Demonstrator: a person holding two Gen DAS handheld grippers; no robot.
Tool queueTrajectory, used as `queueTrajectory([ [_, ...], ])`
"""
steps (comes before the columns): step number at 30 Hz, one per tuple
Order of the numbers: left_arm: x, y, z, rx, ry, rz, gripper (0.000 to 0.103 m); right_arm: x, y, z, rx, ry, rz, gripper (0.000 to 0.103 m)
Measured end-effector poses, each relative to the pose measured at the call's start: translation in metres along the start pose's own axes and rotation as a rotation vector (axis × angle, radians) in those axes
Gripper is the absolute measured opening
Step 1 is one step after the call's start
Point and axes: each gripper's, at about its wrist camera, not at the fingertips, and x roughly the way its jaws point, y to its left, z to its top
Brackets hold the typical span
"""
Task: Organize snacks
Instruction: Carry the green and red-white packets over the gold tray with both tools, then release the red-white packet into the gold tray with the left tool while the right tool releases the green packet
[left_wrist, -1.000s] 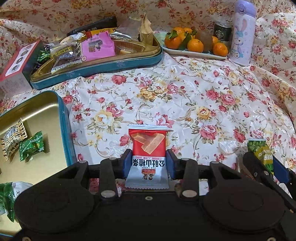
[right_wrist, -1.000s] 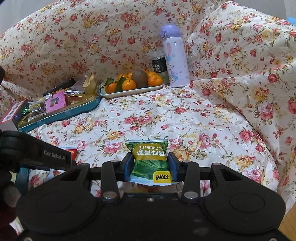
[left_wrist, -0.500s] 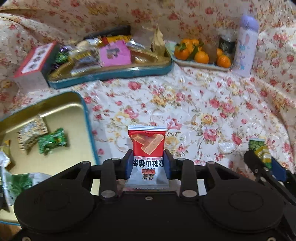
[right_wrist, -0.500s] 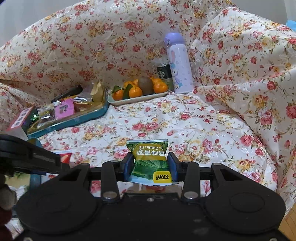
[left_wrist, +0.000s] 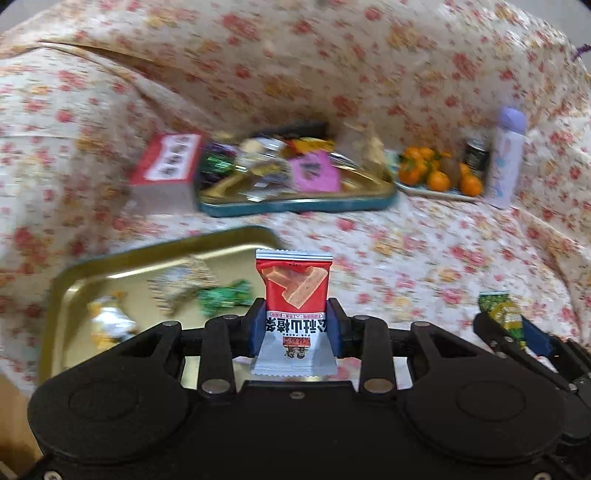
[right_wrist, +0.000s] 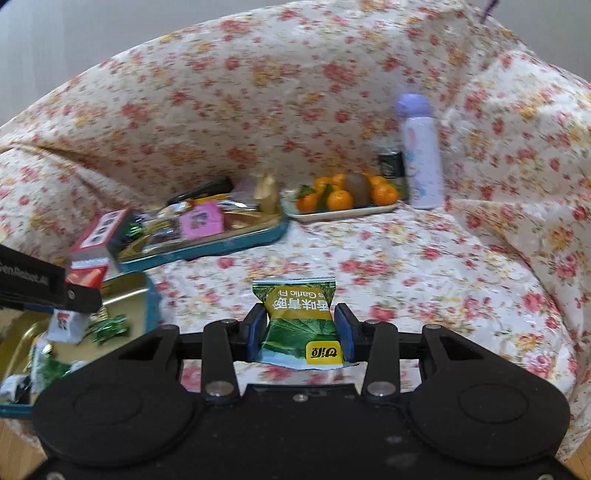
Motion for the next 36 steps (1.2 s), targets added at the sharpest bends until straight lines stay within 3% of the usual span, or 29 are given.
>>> queueTrajectory([
  [6, -0.009, 0.052, -0.005, -0.049, -0.021, 0.092, 0.042, -0.001, 0.035, 0.000, -0.035, 0.035, 0.096, 0.042],
  [17, 0.010, 0.133, -0.016, -0.182, -0.007, 0.245, 0.042, 0.007, 0.104, 0.007, -0.126, 0.077, 0.242, 0.042],
  [28, 0.027, 0.165, -0.028, -0.223, 0.057, 0.278, 0.042, 0.032, 0.160, 0.009, -0.186, 0.118, 0.317, 0.042],
  [36, 0.025, 0.168, -0.029, -0.222, 0.031, 0.252, 0.048, 0.051, 0.182, 0.000, -0.208, 0.157, 0.319, 0.042],
])
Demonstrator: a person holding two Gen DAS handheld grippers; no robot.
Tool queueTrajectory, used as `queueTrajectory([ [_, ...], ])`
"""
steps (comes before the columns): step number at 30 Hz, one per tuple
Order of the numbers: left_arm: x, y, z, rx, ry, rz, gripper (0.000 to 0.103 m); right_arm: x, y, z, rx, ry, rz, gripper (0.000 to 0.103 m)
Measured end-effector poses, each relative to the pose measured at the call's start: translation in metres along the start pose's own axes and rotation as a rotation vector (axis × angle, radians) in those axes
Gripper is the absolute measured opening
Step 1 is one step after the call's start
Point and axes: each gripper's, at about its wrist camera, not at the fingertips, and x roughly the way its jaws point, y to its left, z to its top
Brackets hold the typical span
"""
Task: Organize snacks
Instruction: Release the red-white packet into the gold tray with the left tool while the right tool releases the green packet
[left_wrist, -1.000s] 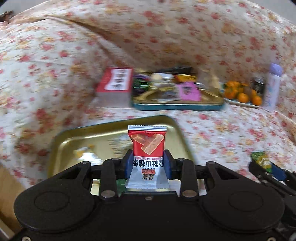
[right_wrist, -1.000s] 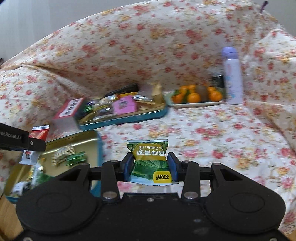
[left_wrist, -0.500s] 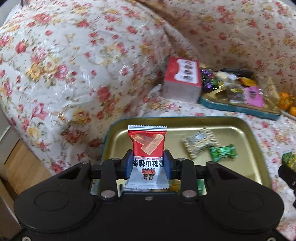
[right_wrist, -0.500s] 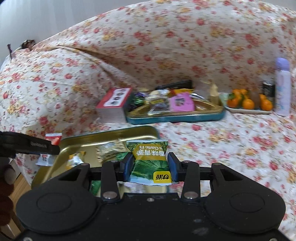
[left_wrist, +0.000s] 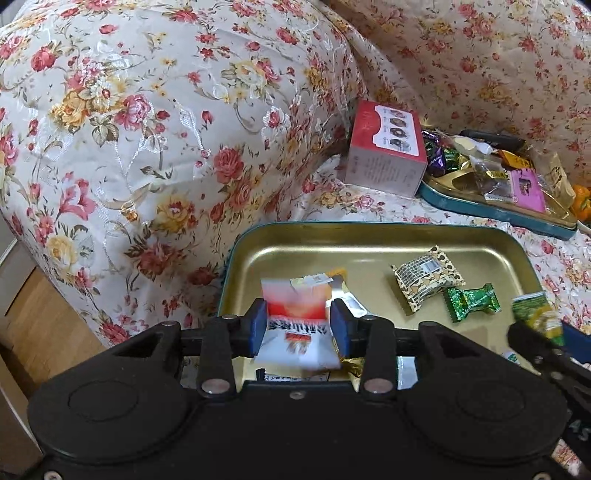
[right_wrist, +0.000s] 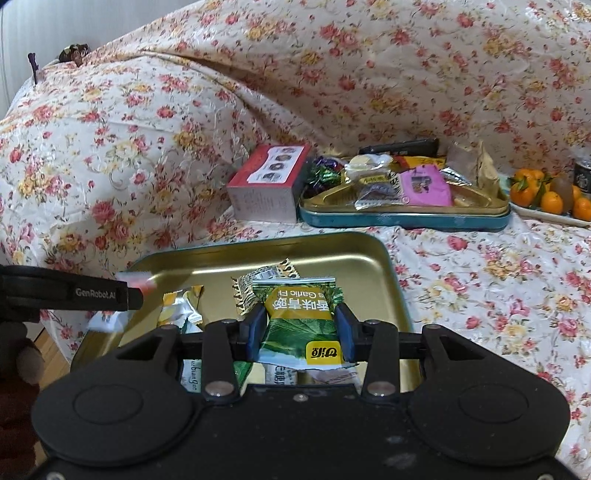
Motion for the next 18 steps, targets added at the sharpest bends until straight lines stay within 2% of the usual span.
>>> queueTrajectory([
  [18, 0.000, 0.002, 0.001, -0.027, 0.041, 0.055, 0.048, 0.049, 0.029, 0.019, -0.056, 0.049, 0.032, 0.043],
])
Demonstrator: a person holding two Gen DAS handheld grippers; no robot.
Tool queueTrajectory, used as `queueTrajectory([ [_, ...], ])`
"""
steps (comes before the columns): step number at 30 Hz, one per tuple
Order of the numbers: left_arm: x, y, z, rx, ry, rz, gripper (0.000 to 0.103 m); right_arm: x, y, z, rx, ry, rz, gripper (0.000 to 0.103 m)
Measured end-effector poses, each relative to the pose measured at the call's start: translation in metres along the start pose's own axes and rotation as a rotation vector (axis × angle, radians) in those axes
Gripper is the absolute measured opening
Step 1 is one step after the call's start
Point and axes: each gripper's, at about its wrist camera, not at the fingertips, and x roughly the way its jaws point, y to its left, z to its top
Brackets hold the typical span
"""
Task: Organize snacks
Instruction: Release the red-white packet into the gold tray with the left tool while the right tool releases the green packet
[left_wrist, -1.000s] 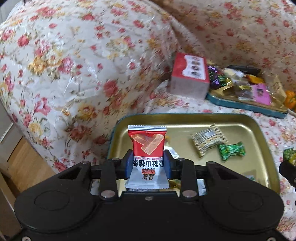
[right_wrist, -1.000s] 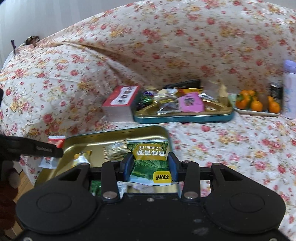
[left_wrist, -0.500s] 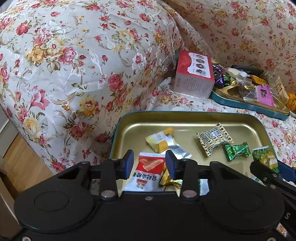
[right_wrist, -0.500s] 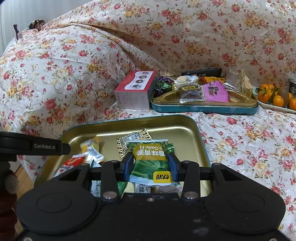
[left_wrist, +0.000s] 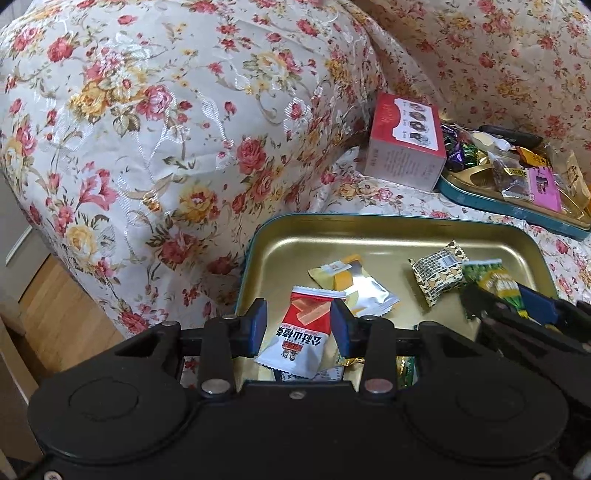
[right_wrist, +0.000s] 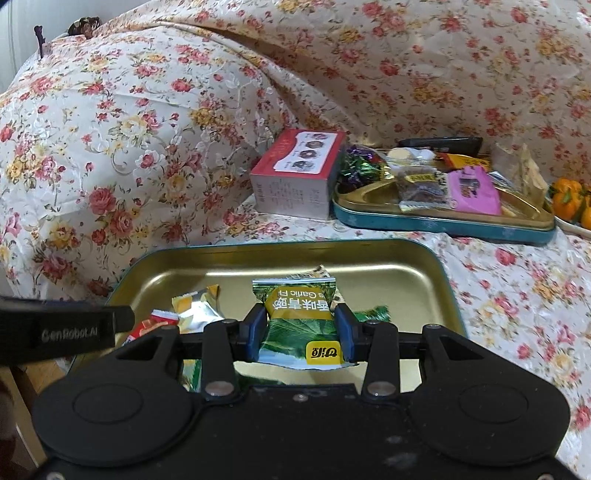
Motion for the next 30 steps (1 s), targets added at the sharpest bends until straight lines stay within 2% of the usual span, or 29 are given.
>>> queueTrajectory([
  [7, -0.001, 0.000, -0.001, -0.008, 0.010, -0.008, 0.048, 0.013, 0.007, 0.010, -0.027, 0.013, 0.009, 0.043],
  [9, -0.001, -0.001, -0.001, -0.008, 0.012, -0.010, 0.048, 0.013, 0.007, 0.011, -0.025, 0.009, 0.004, 0.049],
  [11, -0.002, -0.002, -0.001, -0.004, 0.013, -0.010, 0.048, 0.011, 0.007, 0.010, -0.022, 0.003, -0.001, 0.049],
  [20, -0.004, -0.005, -0.001, 0.011, 0.014, -0.017, 0.048, -0.014, -0.003, 0.002, 0.001, -0.025, -0.045, 0.050],
  [30, -0.013, -0.012, -0.009, 0.036, 0.001, -0.023, 0.048, -0.043, -0.025, -0.014, 0.063, -0.016, -0.077, 0.050],
])
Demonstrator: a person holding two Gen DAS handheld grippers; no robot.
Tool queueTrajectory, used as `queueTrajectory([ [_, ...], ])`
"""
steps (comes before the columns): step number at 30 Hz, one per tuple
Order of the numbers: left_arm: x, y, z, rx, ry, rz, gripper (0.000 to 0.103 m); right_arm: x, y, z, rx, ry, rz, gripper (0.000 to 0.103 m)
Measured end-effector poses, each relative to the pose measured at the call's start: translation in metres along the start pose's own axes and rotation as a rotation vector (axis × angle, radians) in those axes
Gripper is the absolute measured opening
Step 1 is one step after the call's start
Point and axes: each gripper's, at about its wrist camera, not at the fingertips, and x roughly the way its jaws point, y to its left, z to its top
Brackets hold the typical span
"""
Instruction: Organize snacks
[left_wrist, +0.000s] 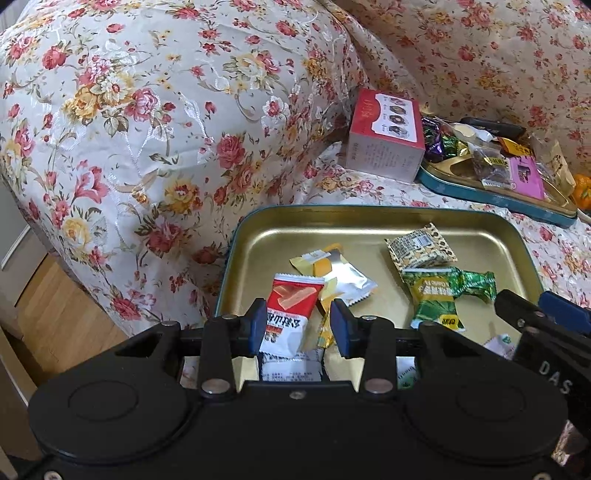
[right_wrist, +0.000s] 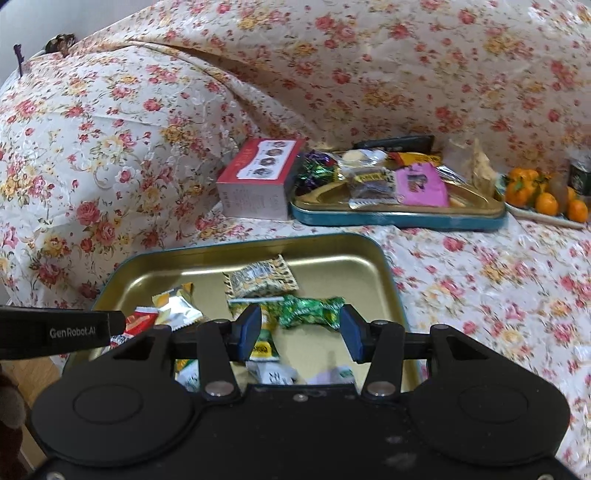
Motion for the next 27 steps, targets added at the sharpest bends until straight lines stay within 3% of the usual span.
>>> queueTrajectory([
  [27, -0.011, -0.012, -0.015, 0.025, -0.003, -0.025, 0.048, -0.029, -0.019, -0.016, 0.043, -0.002, -0.044, 0.050],
])
